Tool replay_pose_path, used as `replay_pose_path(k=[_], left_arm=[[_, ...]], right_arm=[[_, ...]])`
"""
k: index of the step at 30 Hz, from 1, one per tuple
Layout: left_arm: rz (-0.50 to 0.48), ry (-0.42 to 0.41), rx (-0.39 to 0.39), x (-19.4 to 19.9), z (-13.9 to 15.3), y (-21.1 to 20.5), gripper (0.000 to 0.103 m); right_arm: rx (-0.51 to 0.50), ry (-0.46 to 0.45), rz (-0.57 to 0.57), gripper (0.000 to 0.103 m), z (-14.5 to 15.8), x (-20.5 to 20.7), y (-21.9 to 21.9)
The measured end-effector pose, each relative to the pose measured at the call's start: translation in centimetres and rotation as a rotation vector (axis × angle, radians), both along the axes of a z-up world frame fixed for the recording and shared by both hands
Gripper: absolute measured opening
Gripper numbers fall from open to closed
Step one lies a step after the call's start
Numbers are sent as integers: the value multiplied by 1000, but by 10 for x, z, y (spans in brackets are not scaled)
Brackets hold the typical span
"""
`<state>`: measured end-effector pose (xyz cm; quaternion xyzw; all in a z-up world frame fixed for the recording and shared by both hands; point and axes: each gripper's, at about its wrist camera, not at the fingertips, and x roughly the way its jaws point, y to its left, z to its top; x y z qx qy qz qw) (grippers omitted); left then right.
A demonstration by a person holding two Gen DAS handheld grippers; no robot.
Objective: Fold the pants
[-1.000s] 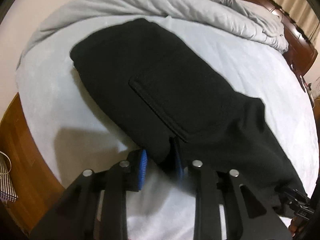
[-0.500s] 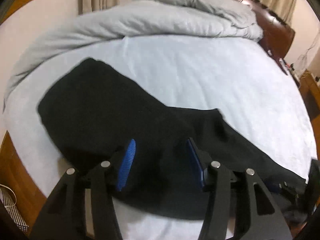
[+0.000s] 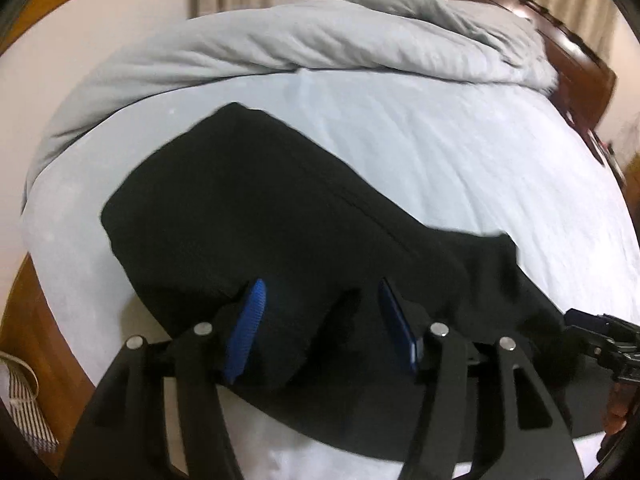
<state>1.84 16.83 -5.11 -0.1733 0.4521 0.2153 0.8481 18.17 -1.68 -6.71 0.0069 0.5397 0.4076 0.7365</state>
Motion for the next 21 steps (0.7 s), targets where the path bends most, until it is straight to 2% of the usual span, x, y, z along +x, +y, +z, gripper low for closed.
replay_pose_path(k=[3,7,10,13,14,15,18,21], left_arm=[[23,6,-15,4,-5,15,57],[-18,37,25,10,-7,7,61],[-26,30,22,8,-10,8,63],[-28,15,-5,6,-12,15,63],[-31,10,-14,5,-13,17,63],[-35,5,-17,4,-14,19,63],[-21,0,-3,1,-15,20,63],[7,6,3,-3,-22,25,63]], right_arm=[[-47,-7,26,64,-10,18,33],[-84,6,75,64,-20,29,62],[-102,18,102,63,-28,37,81],[-68,42,132,29,-30,46,87],[-37,69,137,10,-29,49,86],[-3,91,131,8,-26,53,83],[58,68,69,7,-14,62,75],[38,80,-3,6,-25,68,75]])
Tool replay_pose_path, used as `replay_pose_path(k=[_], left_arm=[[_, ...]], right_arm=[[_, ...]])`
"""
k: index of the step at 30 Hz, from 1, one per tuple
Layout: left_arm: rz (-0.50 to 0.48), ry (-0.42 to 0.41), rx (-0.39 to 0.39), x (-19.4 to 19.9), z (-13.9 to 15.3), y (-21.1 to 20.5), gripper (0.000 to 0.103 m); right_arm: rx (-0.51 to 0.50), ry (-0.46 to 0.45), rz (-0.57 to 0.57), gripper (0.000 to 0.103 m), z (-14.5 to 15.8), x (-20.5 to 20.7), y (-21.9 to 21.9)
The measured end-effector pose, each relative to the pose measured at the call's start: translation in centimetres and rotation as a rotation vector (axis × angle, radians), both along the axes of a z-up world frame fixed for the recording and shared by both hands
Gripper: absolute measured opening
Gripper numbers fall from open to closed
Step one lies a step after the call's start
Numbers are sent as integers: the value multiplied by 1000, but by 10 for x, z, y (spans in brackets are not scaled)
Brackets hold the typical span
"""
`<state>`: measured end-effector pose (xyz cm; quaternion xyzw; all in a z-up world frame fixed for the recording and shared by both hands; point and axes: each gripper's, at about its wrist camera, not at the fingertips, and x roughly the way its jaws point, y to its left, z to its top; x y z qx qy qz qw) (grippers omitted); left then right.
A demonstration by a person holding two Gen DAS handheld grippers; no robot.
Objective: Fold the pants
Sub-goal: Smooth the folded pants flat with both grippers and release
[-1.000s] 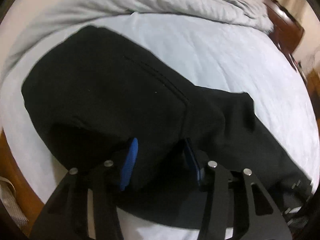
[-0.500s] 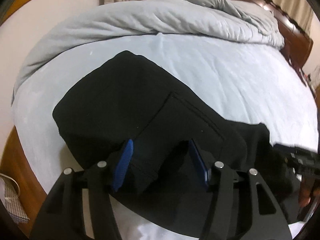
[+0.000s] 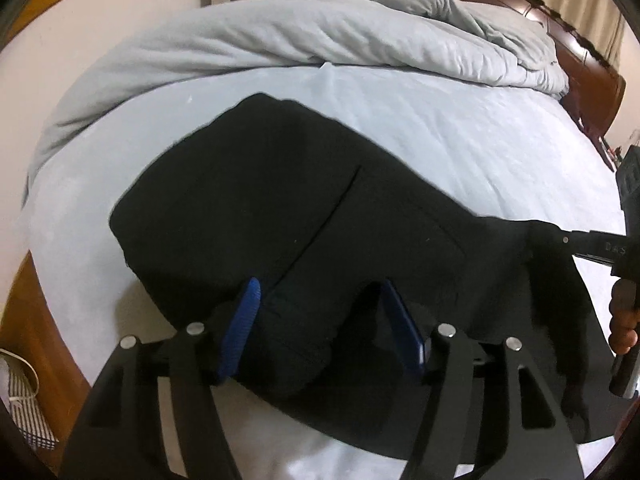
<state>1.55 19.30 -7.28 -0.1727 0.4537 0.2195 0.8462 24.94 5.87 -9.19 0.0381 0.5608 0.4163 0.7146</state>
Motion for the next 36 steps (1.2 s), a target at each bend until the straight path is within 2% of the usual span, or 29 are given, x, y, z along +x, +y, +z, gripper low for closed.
replay_pose_path(k=[2,3,6,7,9,12,14,17,19,22,24,25,26,28,29,30,31,32,34,36], left_arm=[[-5,13,30,2,-3,-3,63],[-14,33,58,6,-4,-7,63],[-31,83,123,13,-4,-15,64],[-30,87,125,13,0,-18,65],[-26,73,123,9,11,-27,66],[-106,1,45,4,26,-60,66],[-201,-31,-38,7,30,-91,66],[-368,-32,-209,19,25,-147,66],[-437,-27,-262,24,20,-173,66],[-526,4,-288,30,9,-213,66],[-562,96,-277,34,-12,-233,66],[-567,159,-241,36,-26,-240,65],[-590,179,-167,33,-40,-247,65],[-634,168,-47,26,-41,-261,65],[-636,174,-16,25,-36,-266,65],[-623,177,-26,25,-33,-265,65],[-600,175,-57,26,-30,-263,65],[-568,166,-114,27,-26,-259,66],[-530,147,-203,27,-21,-259,68],[-540,137,-215,28,-17,-269,69]], right_arm=[[-74,12,8,9,-21,-2,12],[-77,10,2,10,-25,-5,13],[-10,5,-40,19,-4,-11,-16],[-5,-21,-46,23,5,-16,-28],[-6,-76,-65,25,28,-36,-68],[-15,-59,-109,25,39,-69,-125],[-45,-51,-142,25,42,-101,-168],[-104,-41,-226,25,41,-145,-234],[-125,-36,-287,25,38,-164,-264],[-168,-35,-366,26,27,-179,-299],[-221,-23,-423,26,12,-179,-318],[-240,-16,-441,24,6,-180,-323],[-211,4,-457,20,1,-180,-330],[-130,48,-494,20,1,-180,-346],[-117,48,-504,25,4,-183,-353],[-114,40,-517,28,8,-185,-362],[-116,36,-533,38,14,-189,-370],[-112,42,-546,41,18,-192,-379],[-107,67,-587,41,25,-199,-398],[-132,96,-643,41,26,-207,-425]])
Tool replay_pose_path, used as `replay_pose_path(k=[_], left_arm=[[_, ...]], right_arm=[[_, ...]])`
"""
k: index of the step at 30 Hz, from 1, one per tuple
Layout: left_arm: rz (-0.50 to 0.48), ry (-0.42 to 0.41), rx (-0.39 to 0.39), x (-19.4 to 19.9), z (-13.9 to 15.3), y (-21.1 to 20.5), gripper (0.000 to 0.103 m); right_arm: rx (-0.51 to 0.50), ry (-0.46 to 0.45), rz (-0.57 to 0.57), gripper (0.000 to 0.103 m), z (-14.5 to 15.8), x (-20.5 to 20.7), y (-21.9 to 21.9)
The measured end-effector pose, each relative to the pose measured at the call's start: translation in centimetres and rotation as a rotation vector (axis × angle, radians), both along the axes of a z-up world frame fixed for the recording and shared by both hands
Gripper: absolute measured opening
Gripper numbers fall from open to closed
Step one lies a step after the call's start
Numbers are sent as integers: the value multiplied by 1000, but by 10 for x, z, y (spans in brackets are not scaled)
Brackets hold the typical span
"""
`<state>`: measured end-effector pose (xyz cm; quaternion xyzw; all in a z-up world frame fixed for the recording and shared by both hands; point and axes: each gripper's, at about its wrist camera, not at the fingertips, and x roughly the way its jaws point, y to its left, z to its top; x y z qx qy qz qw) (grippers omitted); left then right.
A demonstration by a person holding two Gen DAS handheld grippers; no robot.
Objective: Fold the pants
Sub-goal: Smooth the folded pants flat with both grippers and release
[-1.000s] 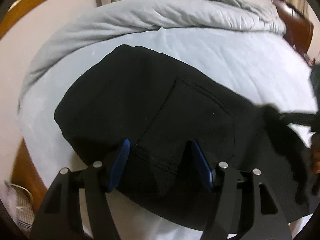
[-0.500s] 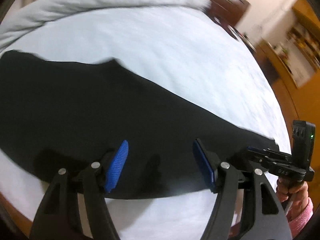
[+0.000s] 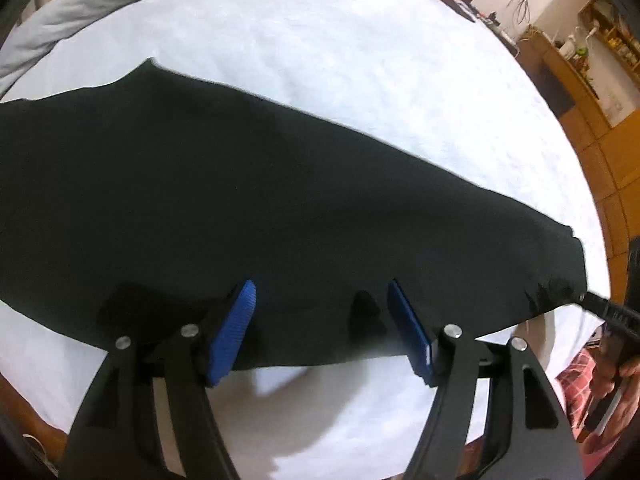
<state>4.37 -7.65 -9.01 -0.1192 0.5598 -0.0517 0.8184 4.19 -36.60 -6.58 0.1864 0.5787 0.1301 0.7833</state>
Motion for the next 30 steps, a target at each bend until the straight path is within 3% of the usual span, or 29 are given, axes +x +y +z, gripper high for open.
replay_pose_path(k=[7,13,17,21,25,30], left_arm=[[-65,-23,9,6,-6,-43,77],[-72,-23,67,17,-15,-61,81],[-75,-23,74,18,-14,-61,83],[-83,-28,85,18,-14,-66,85],[-91,-35,102,18,-15,-71,88],[-72,-37,84,15,-14,-67,88]], right_arm=[[79,59,-267,49,-9,-44,-113],[223,37,-351,51,-39,-45,-140],[186,7,-406,51,-44,-32,-142],[126,-45,-432,51,-30,-28,-143],[165,-85,-392,24,-20,-29,-149],[186,-153,-339,19,0,-18,-147]])
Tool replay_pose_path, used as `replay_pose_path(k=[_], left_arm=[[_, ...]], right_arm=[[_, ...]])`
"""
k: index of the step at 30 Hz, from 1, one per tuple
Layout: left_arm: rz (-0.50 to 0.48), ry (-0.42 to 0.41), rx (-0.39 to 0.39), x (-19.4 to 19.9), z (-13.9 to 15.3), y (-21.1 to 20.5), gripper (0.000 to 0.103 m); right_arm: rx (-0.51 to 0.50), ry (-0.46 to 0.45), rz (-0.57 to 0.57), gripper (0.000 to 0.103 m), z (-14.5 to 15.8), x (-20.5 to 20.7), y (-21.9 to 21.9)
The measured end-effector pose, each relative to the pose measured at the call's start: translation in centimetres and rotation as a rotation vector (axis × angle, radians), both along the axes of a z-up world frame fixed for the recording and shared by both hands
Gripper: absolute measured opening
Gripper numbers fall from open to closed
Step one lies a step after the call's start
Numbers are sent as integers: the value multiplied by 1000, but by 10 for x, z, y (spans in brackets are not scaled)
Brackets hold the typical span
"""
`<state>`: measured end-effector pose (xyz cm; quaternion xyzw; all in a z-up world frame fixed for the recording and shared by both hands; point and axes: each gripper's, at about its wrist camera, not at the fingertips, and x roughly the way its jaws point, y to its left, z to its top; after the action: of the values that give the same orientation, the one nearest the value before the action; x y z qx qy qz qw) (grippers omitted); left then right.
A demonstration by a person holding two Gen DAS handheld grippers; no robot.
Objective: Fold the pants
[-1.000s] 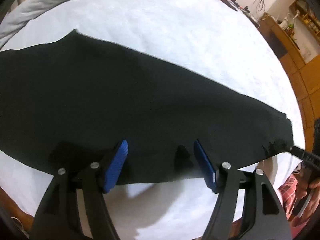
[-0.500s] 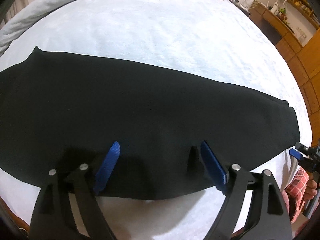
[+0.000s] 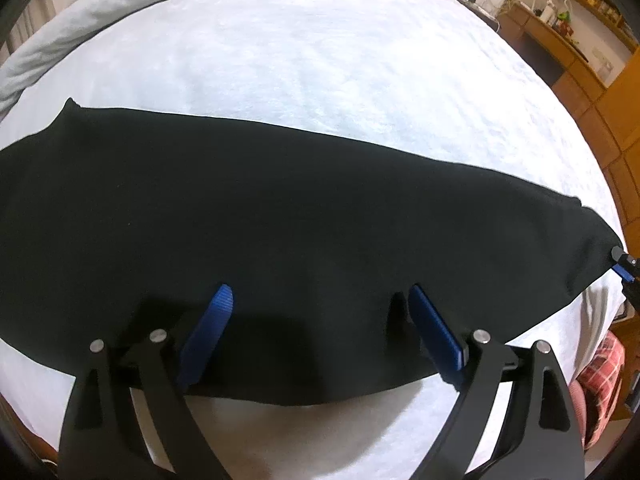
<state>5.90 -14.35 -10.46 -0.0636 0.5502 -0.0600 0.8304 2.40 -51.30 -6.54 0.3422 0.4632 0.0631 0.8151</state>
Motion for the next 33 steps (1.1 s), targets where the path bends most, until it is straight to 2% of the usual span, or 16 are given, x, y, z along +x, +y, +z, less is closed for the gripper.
replay_pose_path(k=[2,4,5,6,7,9,10,12,13,14,16,20,25,28,33], left_arm=[[38,-10,-55,-1,4,8,88],[81,-26,-107,-6,9,26,88],[92,-35,-112,-6,9,27,88],[99,-43,-107,-6,9,28,88],[99,-45,-92,-6,7,27,88],[80,-47,-41,-6,3,21,88],[69,-56,-14,-6,3,18,88],[35,-59,45,-7,1,11,89],[24,-62,57,-8,1,9,89],[20,-62,60,-7,3,12,89],[17,-57,52,-7,7,13,89],[33,-37,-33,-5,16,15,89],[19,1,-68,-4,19,8,90],[11,9,-50,-5,16,6,90],[24,10,-95,-3,15,-17,90]], right_arm=[[-2,-105,21,19,20,0,-2],[-17,-144,21,19,27,1,-3],[-34,-133,15,19,24,3,-5],[-63,-94,5,18,17,5,-7],[-120,-9,-3,18,1,9,-9],[-165,115,-6,18,-29,13,-12],[-150,147,-9,18,-42,12,-13],[-114,128,-28,19,-41,5,-16],[-103,128,-32,24,-39,3,-17],[-102,135,-35,40,-37,1,-17],[-100,147,-22,45,-32,-2,-18],[1,157,21,57,-35,-6,-12],[-14,213,46,62,-53,8,3],[19,197,8,70,-59,20,1],[81,148,-56,68,-65,30,-7]])
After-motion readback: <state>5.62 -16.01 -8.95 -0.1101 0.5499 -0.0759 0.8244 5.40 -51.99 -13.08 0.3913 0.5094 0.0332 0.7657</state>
